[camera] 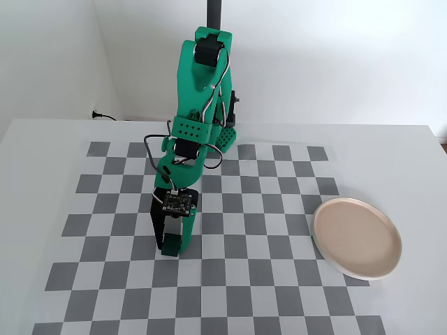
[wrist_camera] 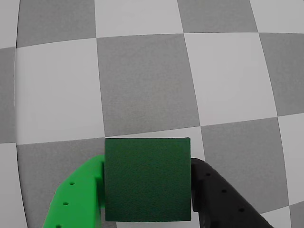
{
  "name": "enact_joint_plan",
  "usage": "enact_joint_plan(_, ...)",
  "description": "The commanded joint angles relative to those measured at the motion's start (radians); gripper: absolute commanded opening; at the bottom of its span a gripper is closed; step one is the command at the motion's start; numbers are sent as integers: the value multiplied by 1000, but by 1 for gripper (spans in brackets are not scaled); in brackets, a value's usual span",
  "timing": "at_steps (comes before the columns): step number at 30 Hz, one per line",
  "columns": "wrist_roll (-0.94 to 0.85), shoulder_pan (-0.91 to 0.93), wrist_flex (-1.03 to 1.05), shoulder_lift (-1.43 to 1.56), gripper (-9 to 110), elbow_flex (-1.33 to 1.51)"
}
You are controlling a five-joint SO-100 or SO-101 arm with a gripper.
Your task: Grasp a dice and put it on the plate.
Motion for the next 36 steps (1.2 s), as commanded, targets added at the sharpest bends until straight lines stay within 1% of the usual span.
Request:
enact_joint_plan(1,-9,-6,-18,12,-3,-75)
enact_joint_plan(7,-9,-11,5,58,-4,-75)
enact_joint_plan(14,15,-97,183,327,-4,-75)
enact_joint_plan(22,32,-299,494,721,-4,-54)
enact_joint_plan(27,29,-437,617,940,-4,-11)
enact_joint_plan(32,31,-563,683,1042,-4,-12)
enact_joint_plan(36,60,-661,730,1034,-4,-67)
